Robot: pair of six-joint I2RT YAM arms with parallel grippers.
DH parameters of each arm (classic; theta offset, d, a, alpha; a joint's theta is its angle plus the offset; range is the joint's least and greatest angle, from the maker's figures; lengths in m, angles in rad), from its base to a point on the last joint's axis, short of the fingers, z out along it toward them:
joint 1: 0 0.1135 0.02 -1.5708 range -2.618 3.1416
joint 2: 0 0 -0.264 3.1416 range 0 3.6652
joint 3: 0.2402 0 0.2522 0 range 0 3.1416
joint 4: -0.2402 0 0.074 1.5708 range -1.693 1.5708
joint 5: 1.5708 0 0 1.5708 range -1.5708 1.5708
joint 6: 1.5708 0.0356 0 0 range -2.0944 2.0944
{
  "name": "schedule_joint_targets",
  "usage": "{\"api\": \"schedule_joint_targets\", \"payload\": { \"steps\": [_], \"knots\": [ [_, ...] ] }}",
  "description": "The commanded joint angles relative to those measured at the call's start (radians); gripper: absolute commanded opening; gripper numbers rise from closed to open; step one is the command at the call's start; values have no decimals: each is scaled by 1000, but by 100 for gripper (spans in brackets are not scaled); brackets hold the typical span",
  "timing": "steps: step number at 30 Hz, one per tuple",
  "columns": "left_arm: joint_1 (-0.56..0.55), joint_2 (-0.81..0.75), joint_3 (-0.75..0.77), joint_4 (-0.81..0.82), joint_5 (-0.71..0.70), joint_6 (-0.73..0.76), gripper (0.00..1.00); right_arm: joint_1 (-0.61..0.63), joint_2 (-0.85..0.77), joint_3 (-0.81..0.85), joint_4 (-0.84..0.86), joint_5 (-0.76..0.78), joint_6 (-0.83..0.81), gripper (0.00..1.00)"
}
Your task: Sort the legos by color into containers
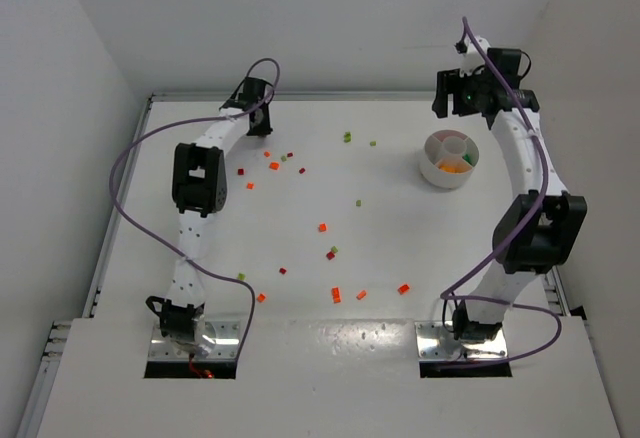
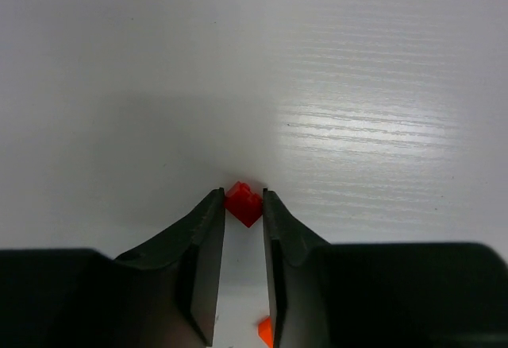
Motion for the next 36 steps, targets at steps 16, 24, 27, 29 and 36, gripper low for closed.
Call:
{"api": "schedule_joint_targets", "payload": {
  "steps": [16,24,27,29,36],
  "knots": [
    [20,-394,-420,180,578,72,0,25,-58,-181,-74,-441,-131,69],
    [-9,-665,-704,293,1164,-40,0,90,-98,-270,-70,-724,-226,69],
    [-23,-691,-799,398,1340,-141,0,134,-98,-283,-42,-801,-226,69],
    [-47,-747,-895,493,1383,-264,0,170,-98,-283,-30,-834,-205,69],
    [-107,-796,-912,531,1474,-327,0,278,-98,-301,105,-922,-126,69]
  ]
}}
